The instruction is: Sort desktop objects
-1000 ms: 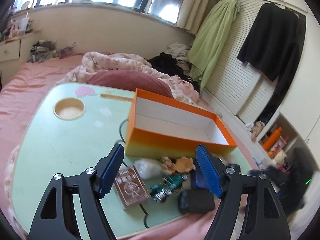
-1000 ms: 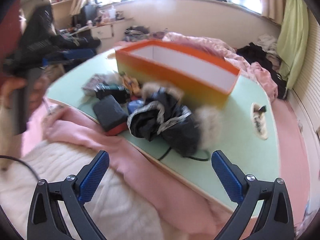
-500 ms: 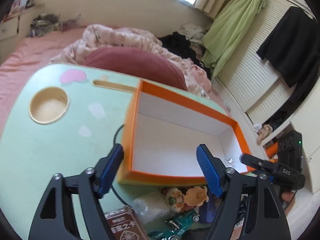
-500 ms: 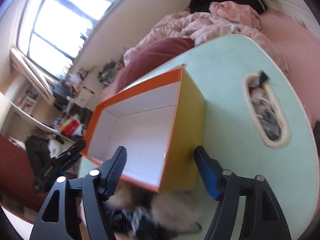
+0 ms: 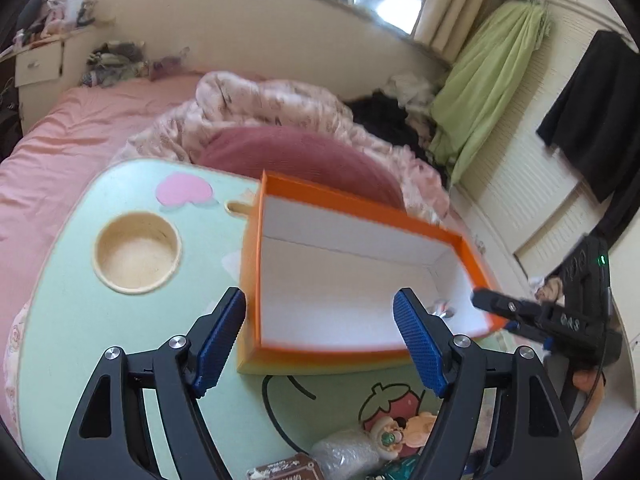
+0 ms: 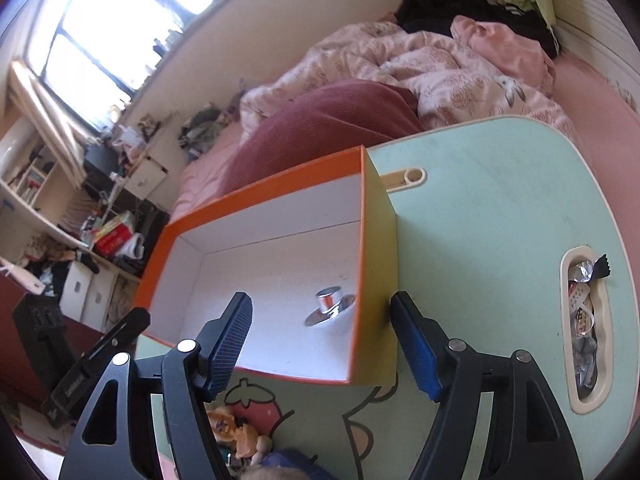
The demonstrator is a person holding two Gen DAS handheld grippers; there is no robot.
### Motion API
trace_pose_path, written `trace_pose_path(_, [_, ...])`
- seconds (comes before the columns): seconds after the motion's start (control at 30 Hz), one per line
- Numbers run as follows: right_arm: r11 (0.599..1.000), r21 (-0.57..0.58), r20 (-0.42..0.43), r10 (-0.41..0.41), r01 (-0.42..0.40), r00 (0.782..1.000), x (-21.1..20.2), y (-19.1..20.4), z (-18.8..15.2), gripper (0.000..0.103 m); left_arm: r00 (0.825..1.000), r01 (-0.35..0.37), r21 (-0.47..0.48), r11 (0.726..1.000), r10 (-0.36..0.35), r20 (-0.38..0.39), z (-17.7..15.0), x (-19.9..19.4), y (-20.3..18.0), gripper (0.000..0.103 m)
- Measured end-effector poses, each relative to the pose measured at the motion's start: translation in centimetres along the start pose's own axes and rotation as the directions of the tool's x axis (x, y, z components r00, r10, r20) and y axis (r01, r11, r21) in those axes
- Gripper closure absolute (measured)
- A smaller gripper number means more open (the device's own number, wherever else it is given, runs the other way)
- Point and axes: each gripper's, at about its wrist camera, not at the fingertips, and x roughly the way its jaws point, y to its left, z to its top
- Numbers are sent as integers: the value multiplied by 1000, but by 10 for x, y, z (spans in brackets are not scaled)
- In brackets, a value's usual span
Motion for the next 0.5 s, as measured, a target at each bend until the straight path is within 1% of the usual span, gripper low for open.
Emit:
trace_pose_path(0.03, [999,-34,51,-30,32,998,-14,4,-6,31,999,-20,6,1000,20,40,0,-10,0,27])
trace_pose_path(0.07, [994,-86,110,-65,74,992,-30,12,-17,30,995,-36,33,999,33,92,-3,-25,-3,27])
trace_pose_path(0.1, [981,-155,167,-89,115,982,-50,21,-32,25,993,-38,73,997,30,117,-8,-39,-7,26])
trace_pose_path(0.13, [972,-201,193,-83,123,978,-64,26,-46,22,993,-37,105,994,24,119,-14,-49,-10,26])
trace_pose_path(0.17, [963,-244,206,-63,114,977,-78,30,-63,16,994,-28,150,988,11,111,-25,-61,-14,26])
trace_pose_path(0.23, [944,-314,194,-40,101,980,-100,30,-98,14,996,-14,234,972,-6,85,-50,-81,-19,26])
trace_pose_path(0.27, [934,-341,181,-46,106,983,-108,27,-119,14,998,-12,279,960,-8,69,-67,-90,-21,26])
trace_pose_path(0.33, [918,-378,149,-69,121,986,-108,20,-146,14,999,-21,328,944,7,42,-97,-98,-24,26])
trace_pose_path(0.4, [899,-416,89,-110,137,990,-96,12,-163,14,1000,-19,353,935,14,17,-126,-96,-28,26])
trace_pose_path(0.43, [888,-434,62,-136,149,989,-87,9,-166,14,1000,-30,375,927,31,3,-140,-91,-31,26])
trace_pose_path(0.47, [878,-450,45,-160,163,986,-78,7,-167,14,999,-47,393,918,51,-1,-147,-88,-36,26])
trace_pose_path(0.5, [877,-446,48,-175,178,983,-69,4,-166,14,997,-65,414,908,73,-2,-154,-81,-40,26])
